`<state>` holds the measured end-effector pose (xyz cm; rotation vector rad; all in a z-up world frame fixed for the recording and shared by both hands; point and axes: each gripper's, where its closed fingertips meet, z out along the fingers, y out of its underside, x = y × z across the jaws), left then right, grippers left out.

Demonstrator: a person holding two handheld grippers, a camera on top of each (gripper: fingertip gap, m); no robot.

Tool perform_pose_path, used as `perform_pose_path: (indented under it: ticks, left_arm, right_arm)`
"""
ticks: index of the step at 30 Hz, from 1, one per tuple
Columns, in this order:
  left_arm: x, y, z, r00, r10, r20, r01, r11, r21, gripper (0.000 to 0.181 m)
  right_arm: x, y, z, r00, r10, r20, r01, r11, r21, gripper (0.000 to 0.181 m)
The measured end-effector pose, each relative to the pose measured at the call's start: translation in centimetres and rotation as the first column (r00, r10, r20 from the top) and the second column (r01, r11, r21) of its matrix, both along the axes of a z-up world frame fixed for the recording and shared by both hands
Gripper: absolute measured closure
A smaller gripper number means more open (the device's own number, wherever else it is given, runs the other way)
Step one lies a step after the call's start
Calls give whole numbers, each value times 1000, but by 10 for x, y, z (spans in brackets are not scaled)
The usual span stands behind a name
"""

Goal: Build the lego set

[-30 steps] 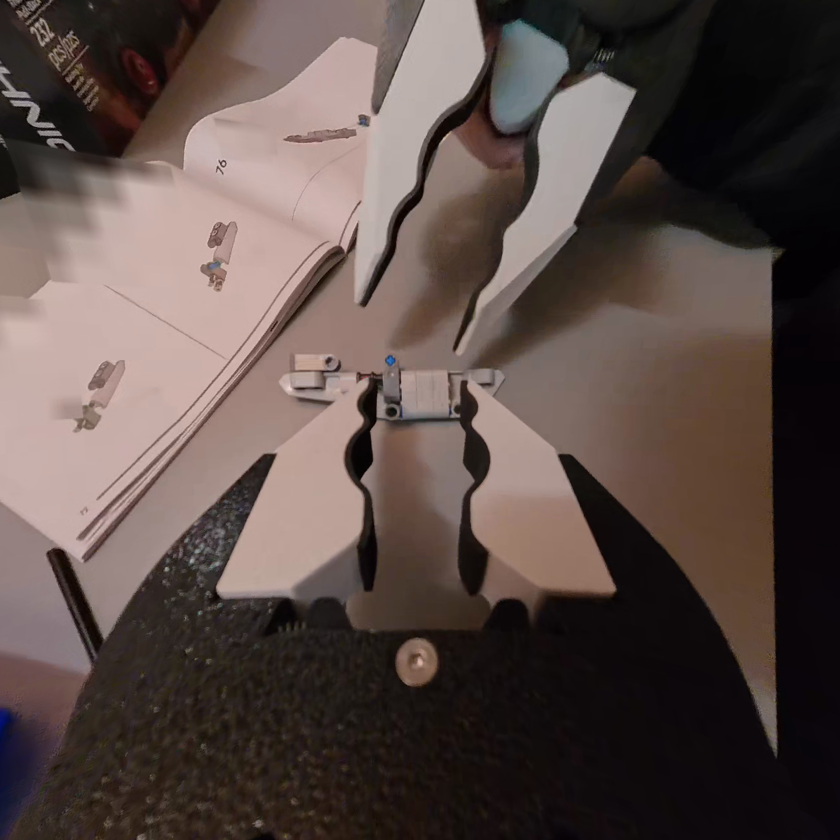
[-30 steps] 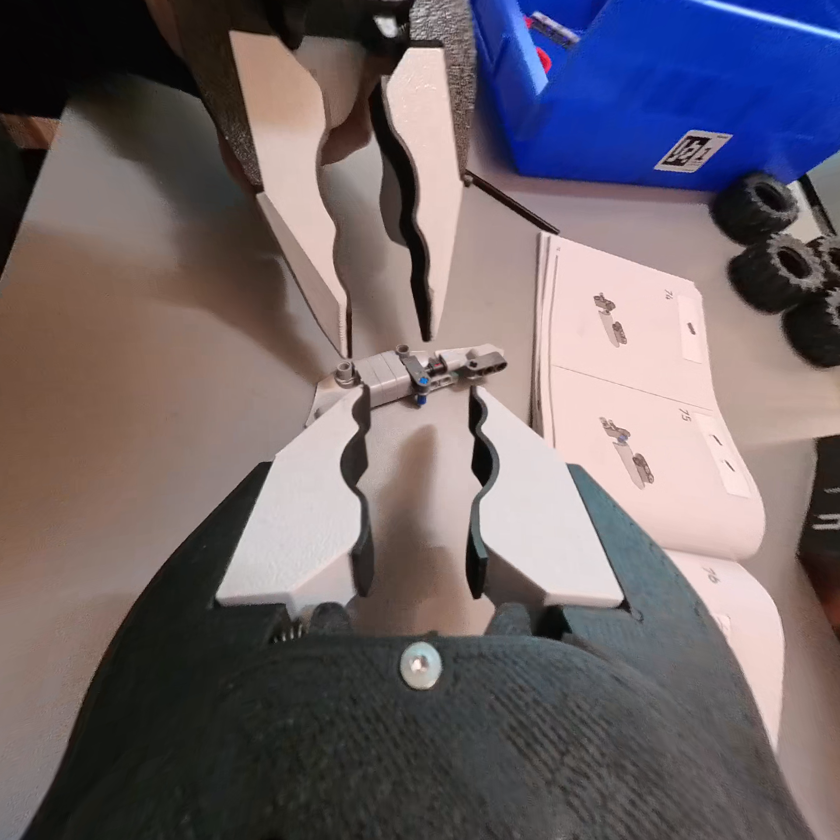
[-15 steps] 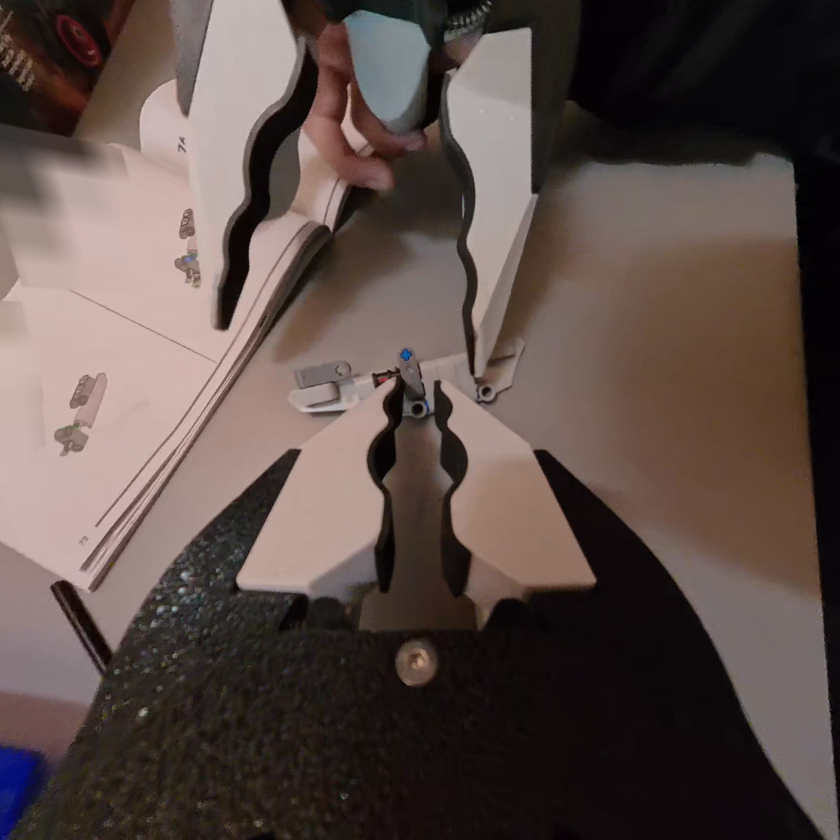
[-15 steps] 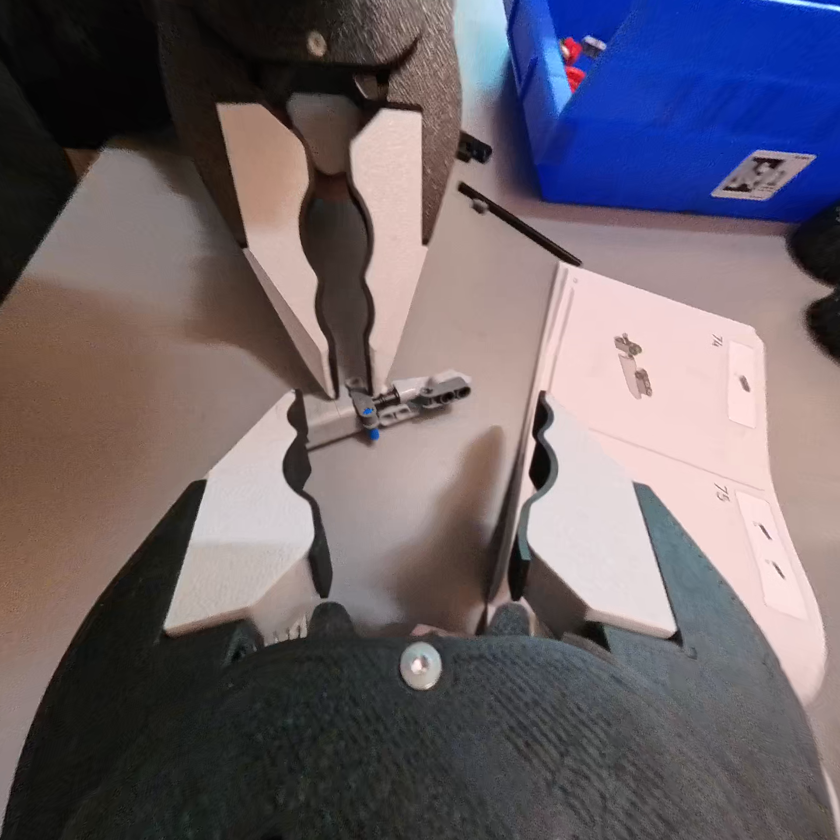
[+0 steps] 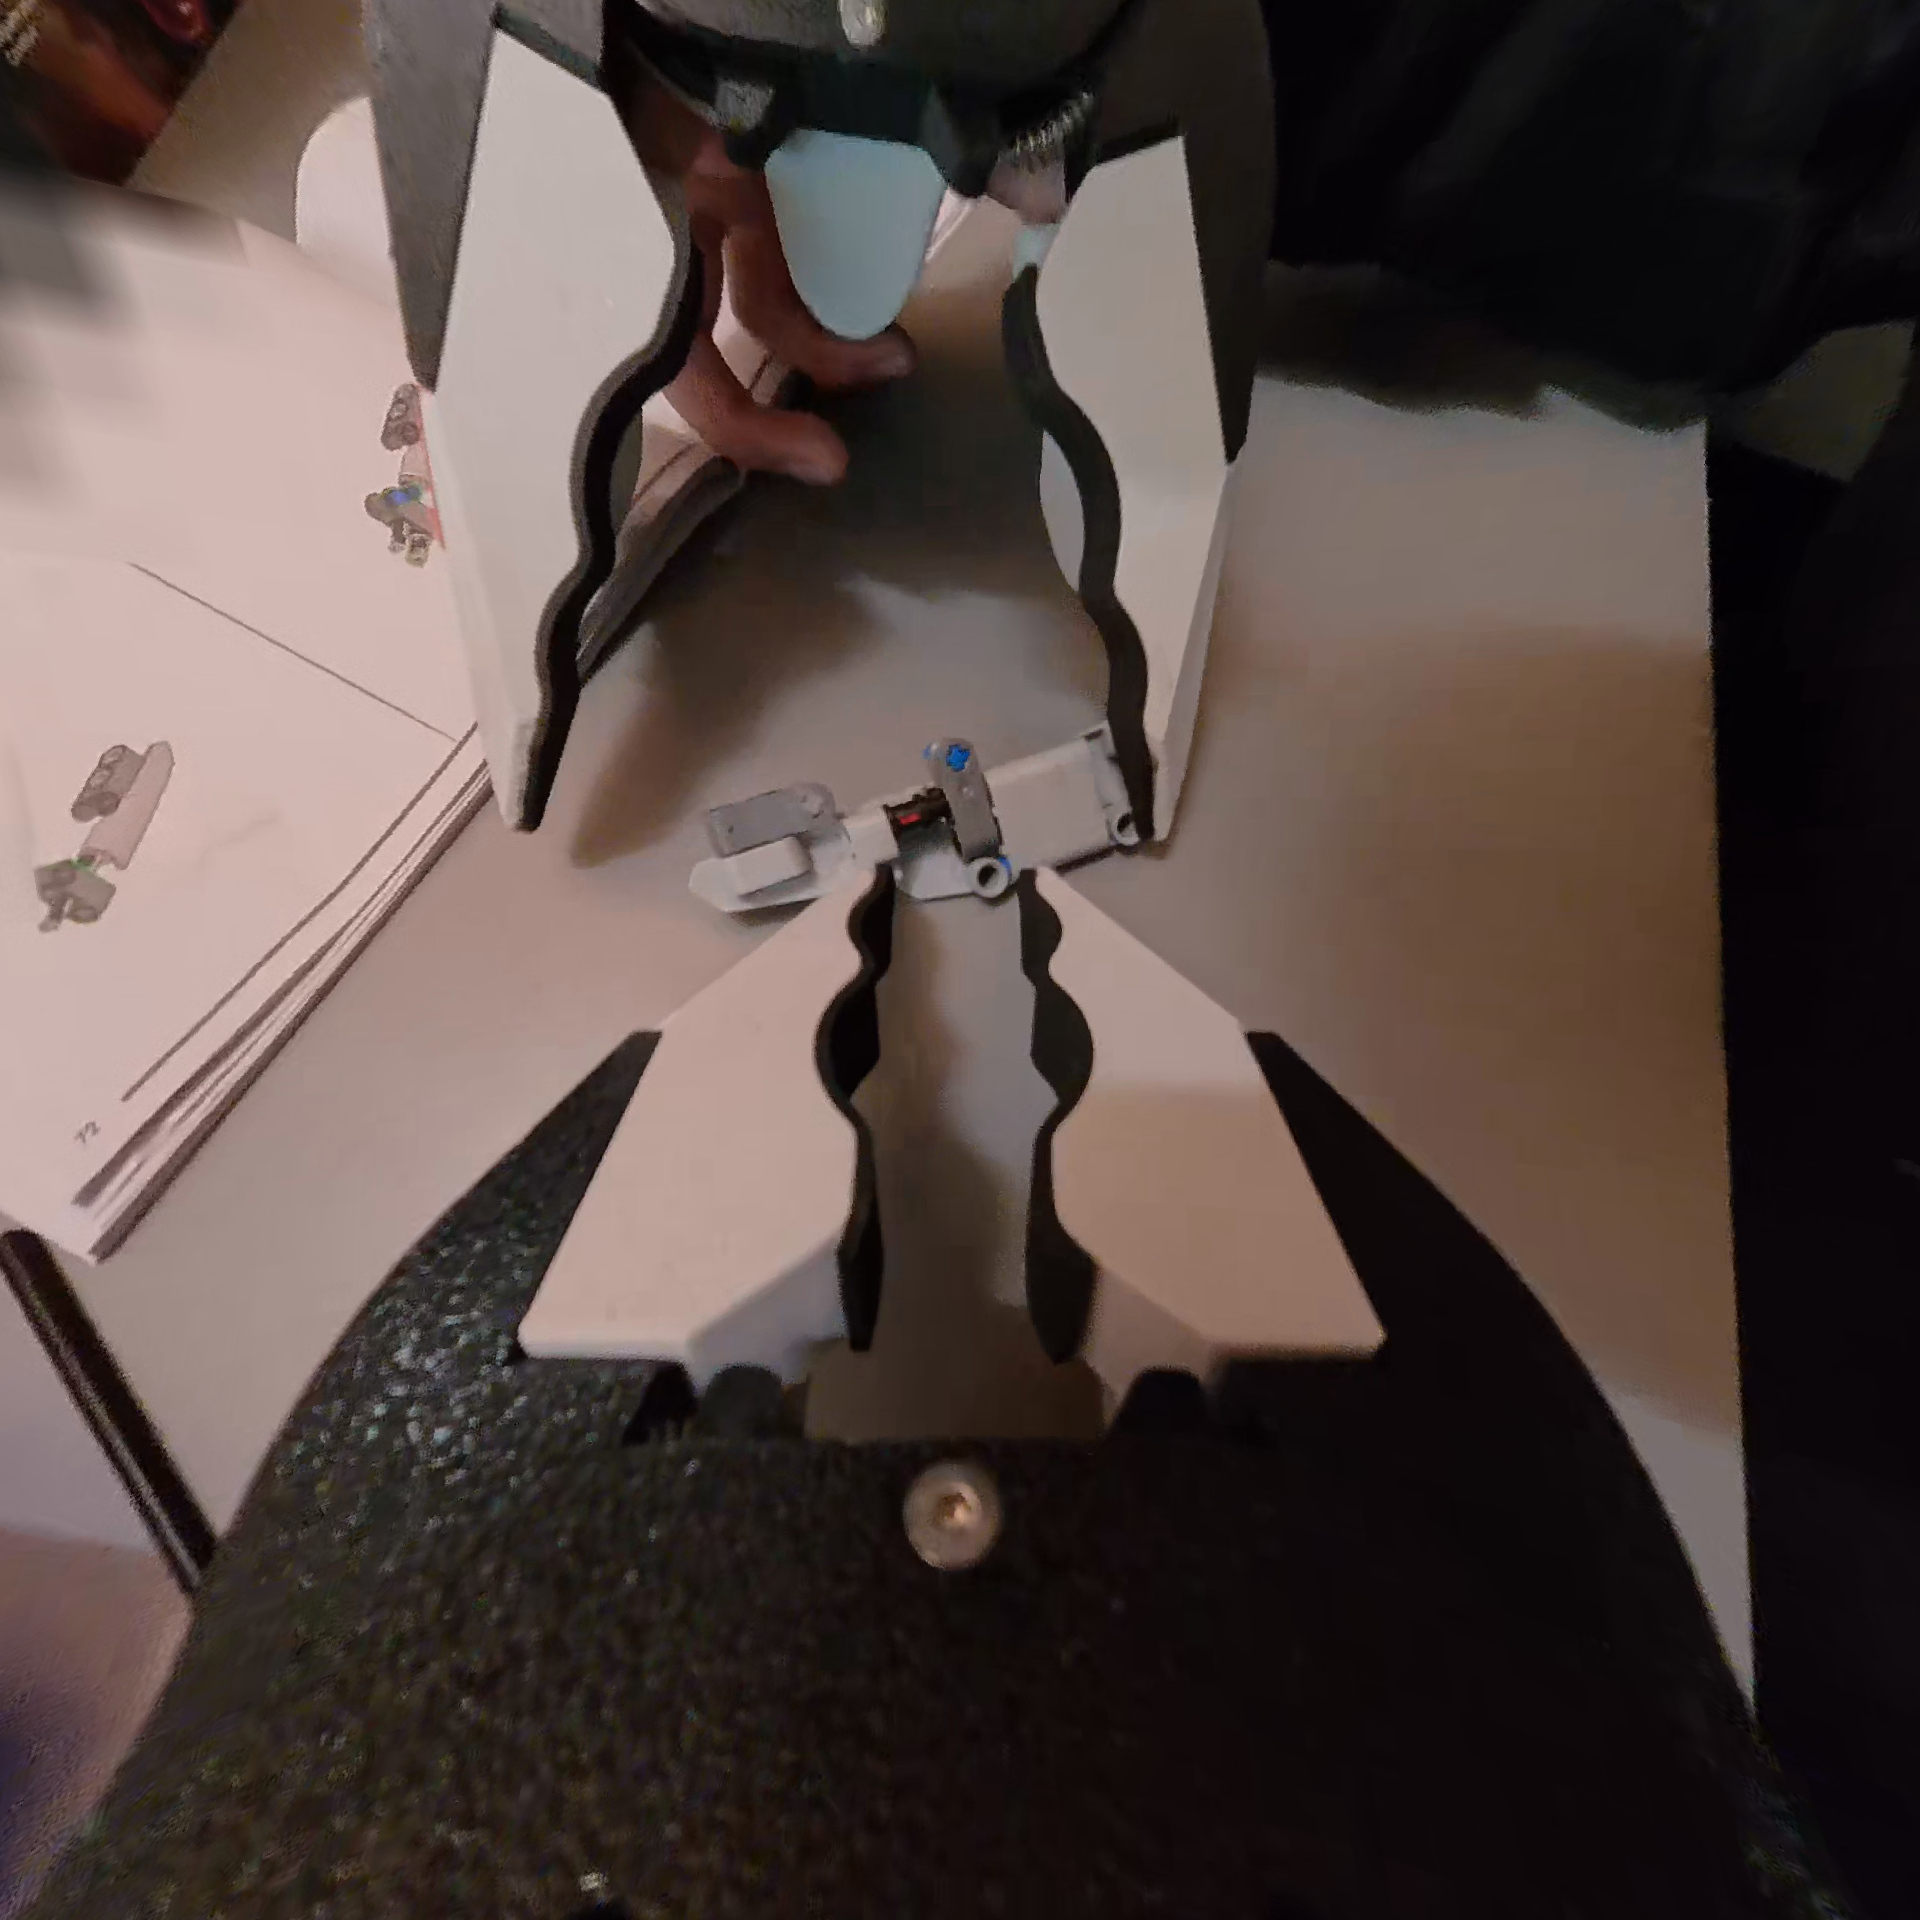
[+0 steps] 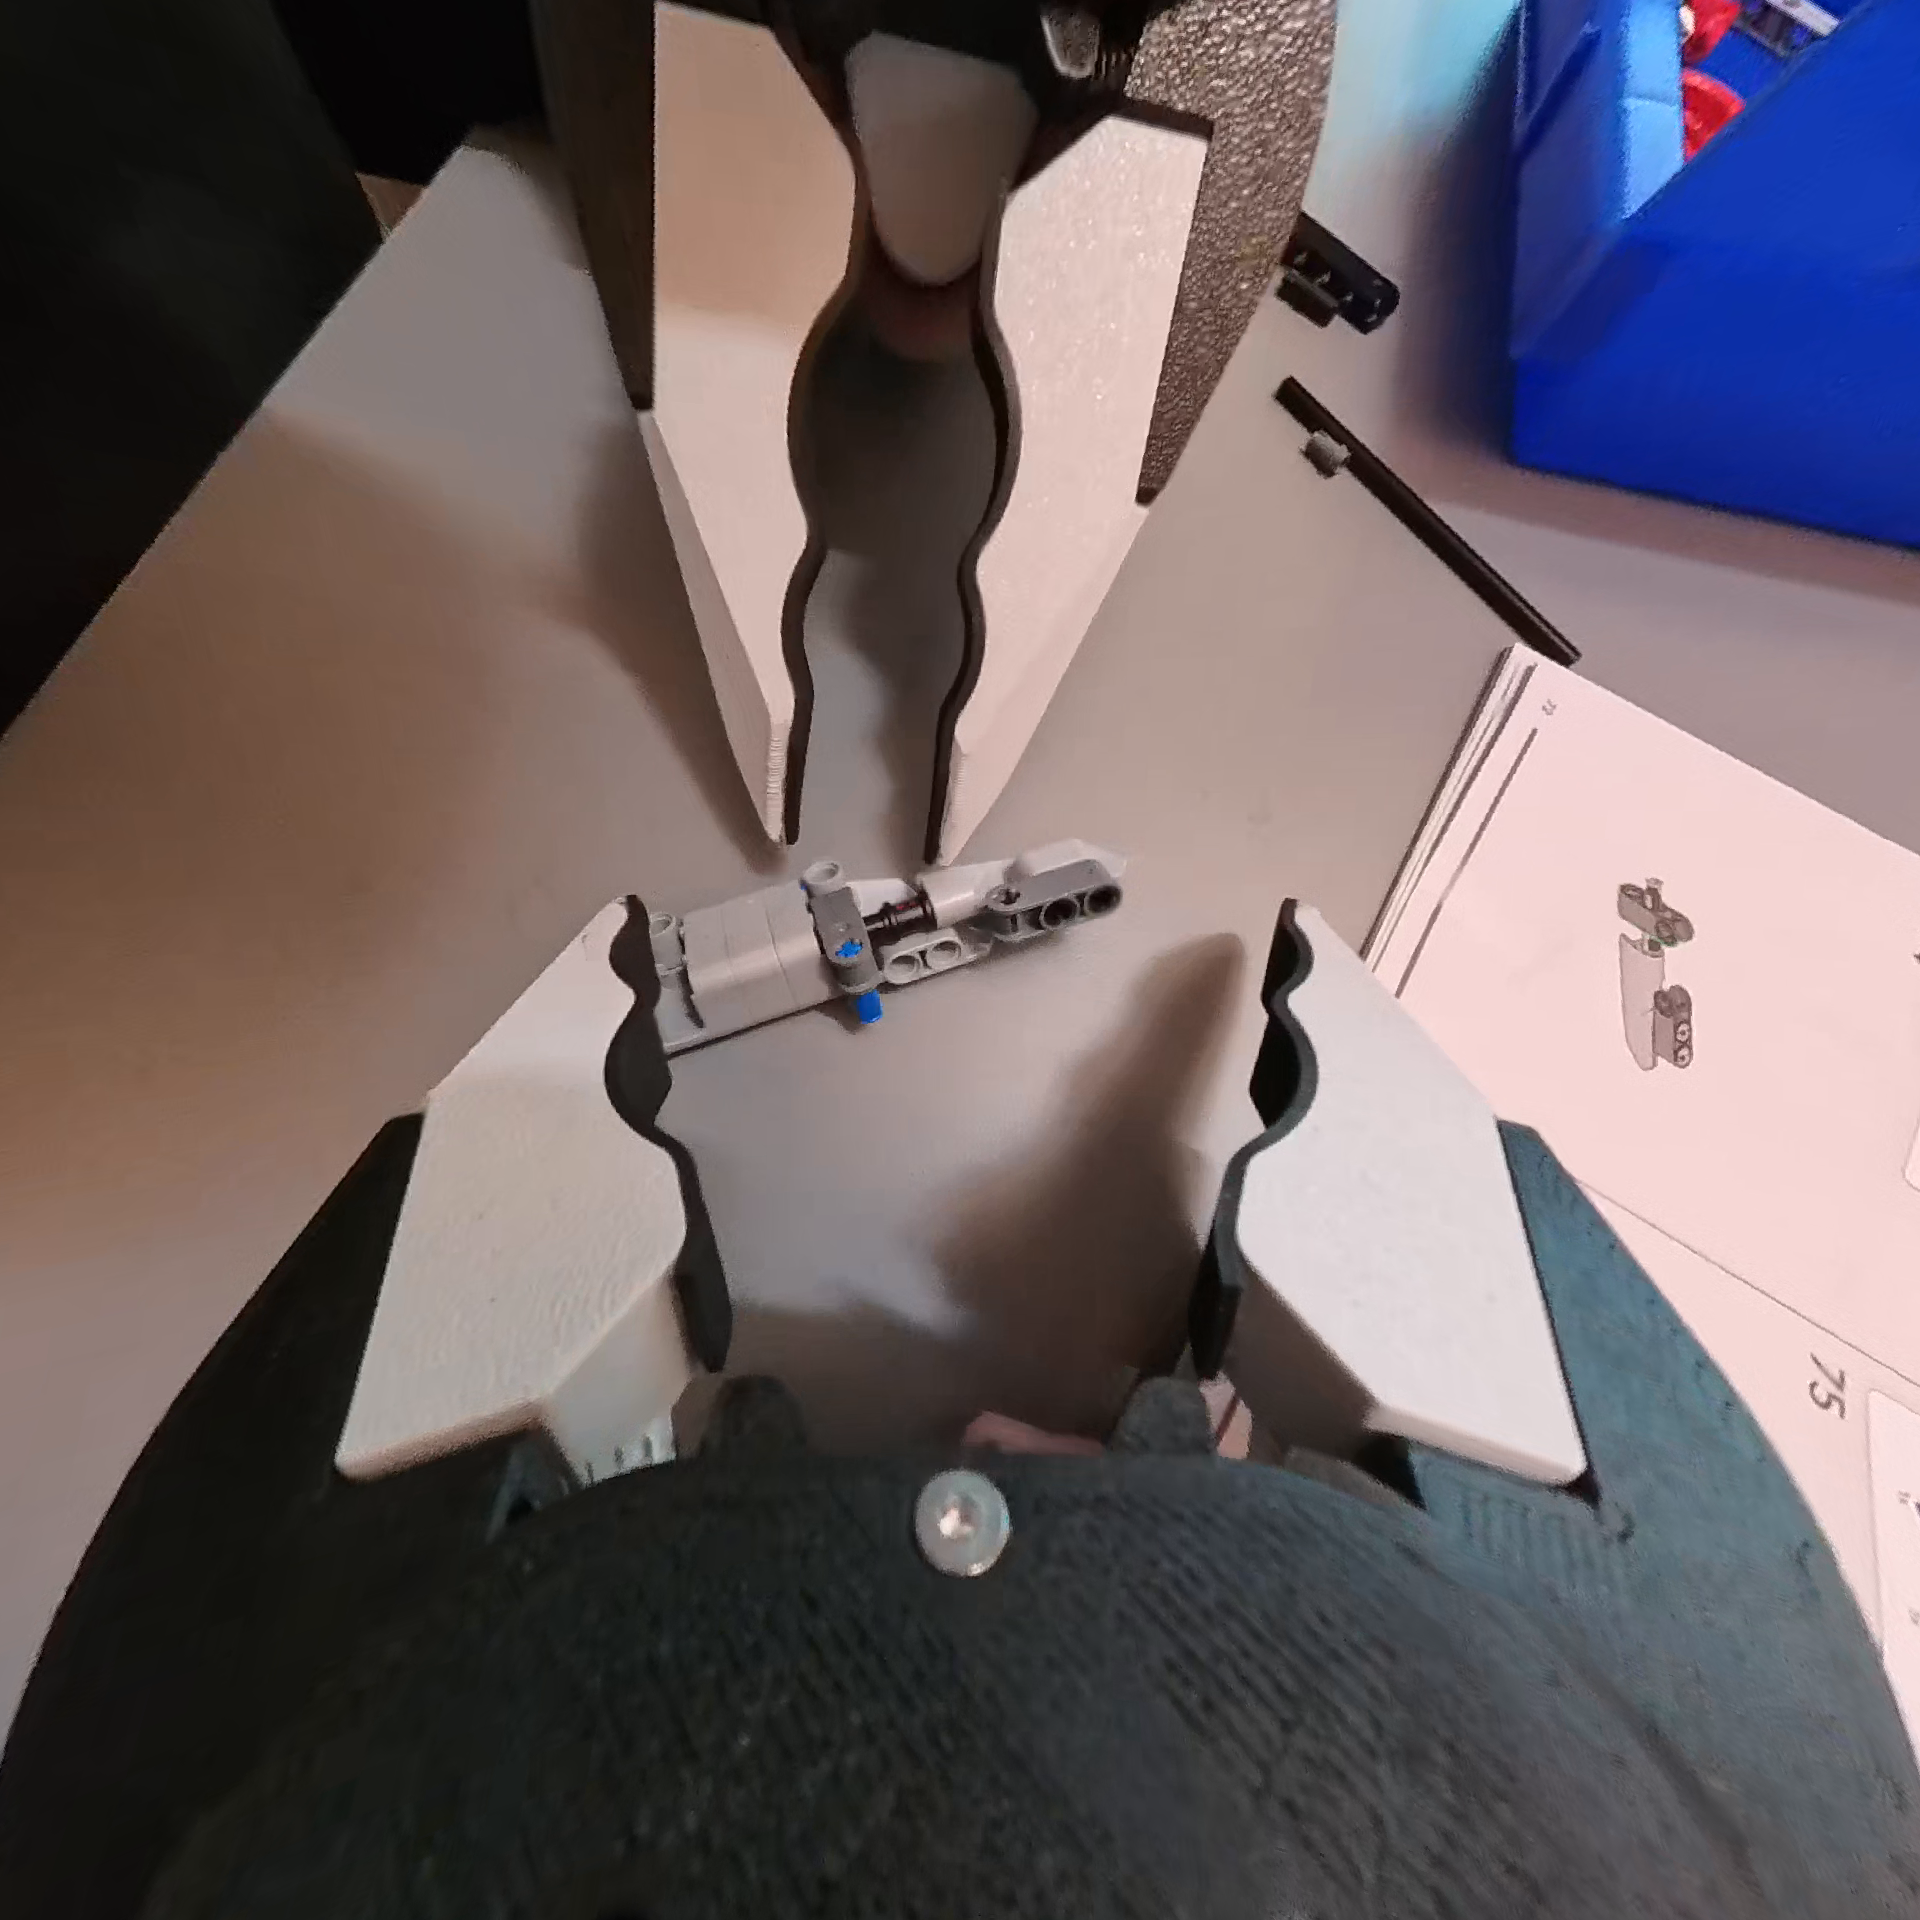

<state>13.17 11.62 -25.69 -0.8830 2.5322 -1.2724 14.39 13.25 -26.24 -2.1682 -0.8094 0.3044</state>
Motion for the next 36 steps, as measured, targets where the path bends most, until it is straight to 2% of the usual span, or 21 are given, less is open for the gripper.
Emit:
perform_pose_path:
  ticks: [3,7,10,14,20,24,29,36]
  left_arm:
    - [-2,-8,6,1000,5,-8,-5,999,-49,160]
    - [-2,-10,1,1000,27,7,-27,999,20,159]
    - [-4,-16,1,999,38,5,-38,999,9,156]
    - [-5,-24,-2,999,32,9,-32,999,17,156]
    - [-4,-28,-1,999,16,37,-18,999,51,157]
    - [-4,-30,-2,999,-1,33,0,1000,22,158]
    - [-6,-34,-3,995,-68,76,63,996,59,157]
    - [-6,-36,-4,998,-66,25,65,997,32,157]
  right_arm:
    - [-4,0,1,1000,16,-6,-16,1000,20,71]
    - [-9,-3,2,1000,4,-23,-2,999,50,83]
    - [-10,-7,1,998,-36,-43,38,999,36,92]
    - [-11,-11,3,998,-56,-19,57,996,71,93]
    - [-10,-16,1,994,-101,-51,103,995,21,94]
    - [-10,-18,2,993,-111,-39,113,993,40,94]
    - [-10,-25,3,995,-95,-34,96,994,56,90]
    - [-12,-26,1,995,-91,-51,92,995,25,92]
